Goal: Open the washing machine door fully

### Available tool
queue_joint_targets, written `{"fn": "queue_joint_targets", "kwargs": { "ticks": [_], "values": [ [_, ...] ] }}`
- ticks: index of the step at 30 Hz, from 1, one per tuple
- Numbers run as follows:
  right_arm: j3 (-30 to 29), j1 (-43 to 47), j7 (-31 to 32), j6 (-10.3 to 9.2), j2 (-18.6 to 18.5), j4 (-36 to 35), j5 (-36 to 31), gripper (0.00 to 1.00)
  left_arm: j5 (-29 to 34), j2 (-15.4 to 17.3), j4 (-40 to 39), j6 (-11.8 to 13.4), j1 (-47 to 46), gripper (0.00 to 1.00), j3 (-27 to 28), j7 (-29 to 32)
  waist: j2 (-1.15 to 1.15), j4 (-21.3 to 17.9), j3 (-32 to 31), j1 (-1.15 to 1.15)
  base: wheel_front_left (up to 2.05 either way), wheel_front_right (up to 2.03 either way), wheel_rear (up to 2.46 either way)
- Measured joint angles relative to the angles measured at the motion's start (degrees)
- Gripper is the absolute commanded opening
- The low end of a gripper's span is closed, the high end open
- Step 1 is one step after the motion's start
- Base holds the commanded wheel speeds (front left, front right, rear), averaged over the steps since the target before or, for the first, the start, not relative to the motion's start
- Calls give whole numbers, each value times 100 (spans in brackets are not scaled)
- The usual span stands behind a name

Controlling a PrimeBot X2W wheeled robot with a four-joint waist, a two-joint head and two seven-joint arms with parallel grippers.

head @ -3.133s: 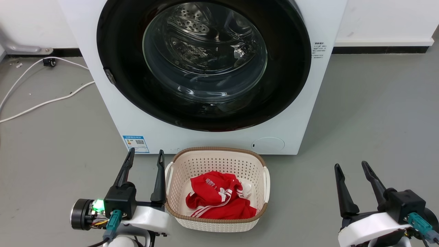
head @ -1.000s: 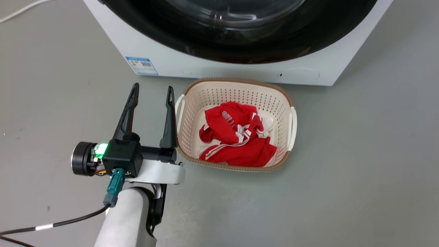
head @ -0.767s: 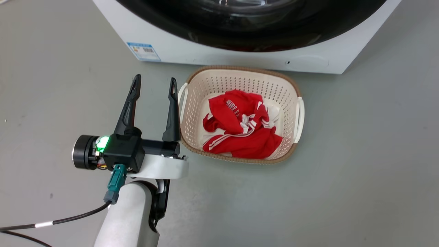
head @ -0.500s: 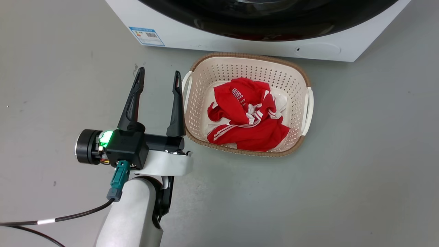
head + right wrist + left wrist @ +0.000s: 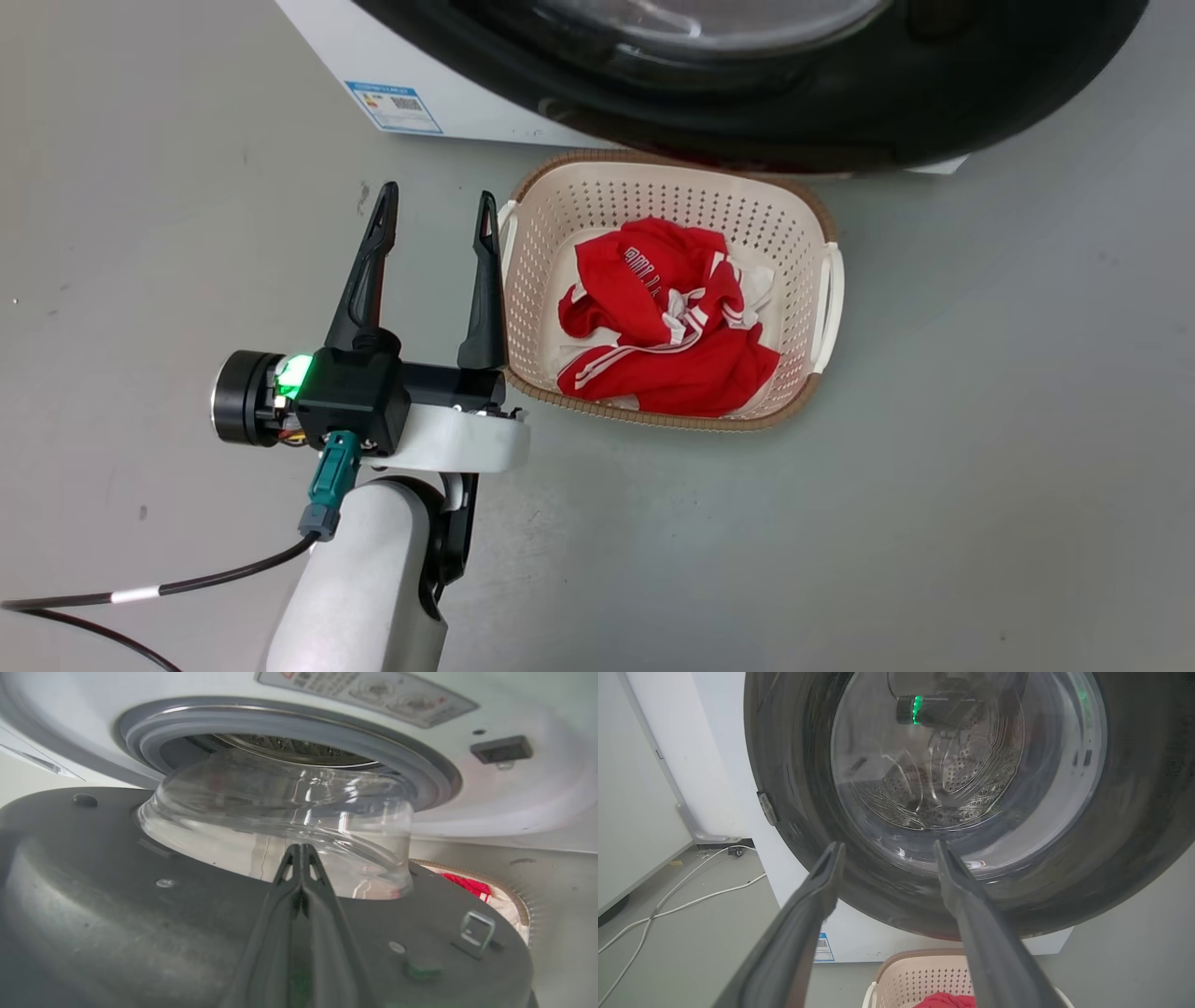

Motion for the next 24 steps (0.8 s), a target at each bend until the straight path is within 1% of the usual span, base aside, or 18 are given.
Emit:
{"fn": "queue_joint_targets", "kwargs": {
  "ticks": [5, 9, 17, 24],
  "values": [
    [-9, 474, 571, 0, 12, -393, 222, 0, 4, -1, 91, -35, 20, 100, 43, 0, 0, -80, -178, 0, 0, 0, 0],
    [-12, 913, 882, 0, 88, -732, 377, 0, 24, -1, 198, -76, 101, 100, 78, 1, 0, -132, -371, 0, 0, 0, 0],
    [49, 2004, 1212, -1, 435, -1469, 677, 0, 26, -2, 350, -153, 481, 100, 212, 0, 0, -194, -932, 0, 0, 0, 0],
    [180, 2930, 1265, -1, 856, -2152, 880, 0, 41, -2, 428, -254, 872, 100, 326, 1, 0, -223, -1474, 0, 0, 0, 0]
  ]
}}
